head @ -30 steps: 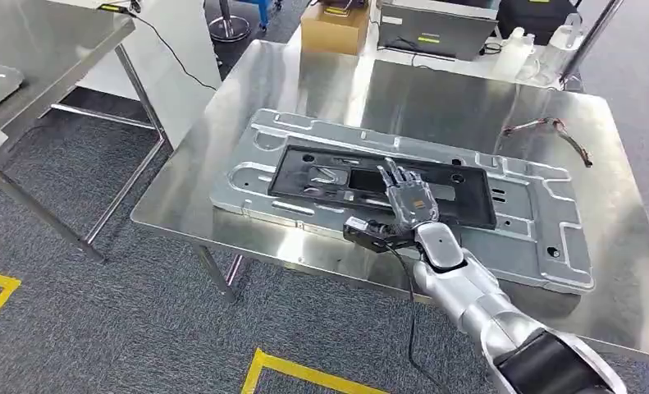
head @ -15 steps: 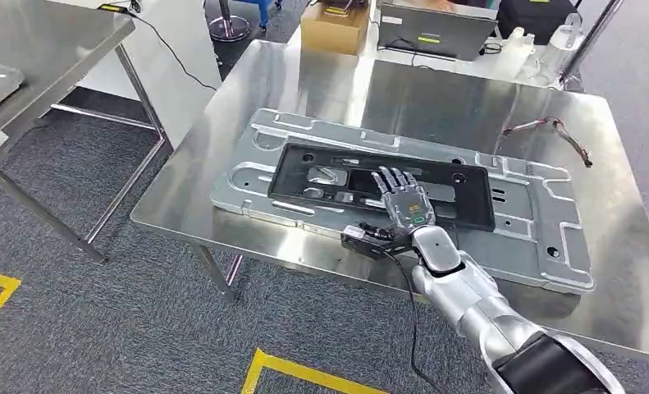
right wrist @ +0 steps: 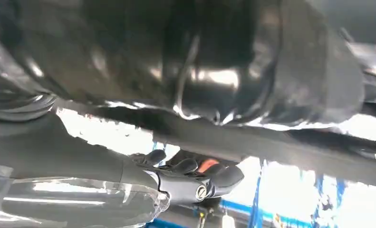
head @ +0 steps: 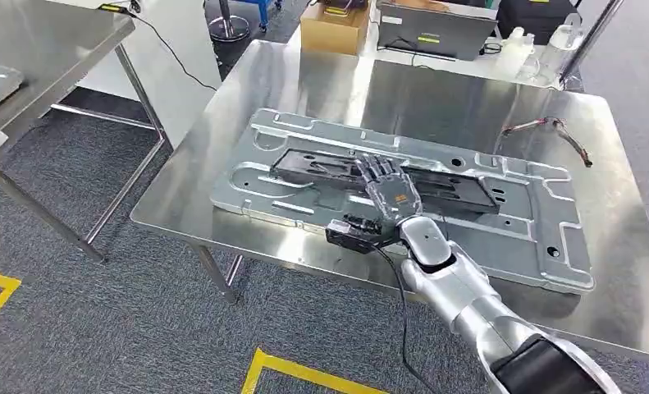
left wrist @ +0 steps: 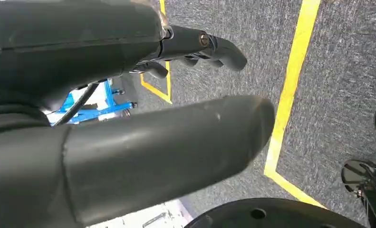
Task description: Take the parts from the cabinet and place them on the table.
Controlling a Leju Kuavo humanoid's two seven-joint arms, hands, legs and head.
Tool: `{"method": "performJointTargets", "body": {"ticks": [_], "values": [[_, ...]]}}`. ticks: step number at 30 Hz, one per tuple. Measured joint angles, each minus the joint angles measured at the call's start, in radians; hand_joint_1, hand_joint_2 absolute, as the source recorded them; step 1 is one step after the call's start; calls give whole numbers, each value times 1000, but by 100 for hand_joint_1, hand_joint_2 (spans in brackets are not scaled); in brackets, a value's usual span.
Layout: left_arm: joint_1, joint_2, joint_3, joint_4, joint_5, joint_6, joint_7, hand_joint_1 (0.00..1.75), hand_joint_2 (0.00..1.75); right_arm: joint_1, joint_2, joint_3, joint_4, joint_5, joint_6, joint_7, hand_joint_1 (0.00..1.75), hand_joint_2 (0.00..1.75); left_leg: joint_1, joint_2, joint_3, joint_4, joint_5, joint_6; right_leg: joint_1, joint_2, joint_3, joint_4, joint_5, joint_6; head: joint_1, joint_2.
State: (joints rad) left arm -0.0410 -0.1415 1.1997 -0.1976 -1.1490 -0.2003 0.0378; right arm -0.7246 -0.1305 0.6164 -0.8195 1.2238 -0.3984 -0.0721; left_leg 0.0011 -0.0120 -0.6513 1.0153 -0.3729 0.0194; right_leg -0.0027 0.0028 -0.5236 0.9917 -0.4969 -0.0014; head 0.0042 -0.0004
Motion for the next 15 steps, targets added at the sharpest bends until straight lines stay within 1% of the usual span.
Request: {"method": "performJointTargets", "body": {"ticks": [4,11,15], "values": [[0,-3,2,0,-2,0,-3,0,0,-3,8,21,-162,-23,67,11,0,0,0,0,0,0,0,-1,0,0,-1,0,0,0,0,0],[1,-5,6,0,-2,0,-6,0,0,-5,10,49,-293,-48,76,4,0,0,0,0,0,-1,1,-1,0,0,-1,1,0,0,0,0],[1,-6,7,0,-3,0,-13,0,0,-8,11,94,-386,-70,94,0,0,0,0,0,0,0,1,-1,0,0,-1,1,0,0,0,0]]}}
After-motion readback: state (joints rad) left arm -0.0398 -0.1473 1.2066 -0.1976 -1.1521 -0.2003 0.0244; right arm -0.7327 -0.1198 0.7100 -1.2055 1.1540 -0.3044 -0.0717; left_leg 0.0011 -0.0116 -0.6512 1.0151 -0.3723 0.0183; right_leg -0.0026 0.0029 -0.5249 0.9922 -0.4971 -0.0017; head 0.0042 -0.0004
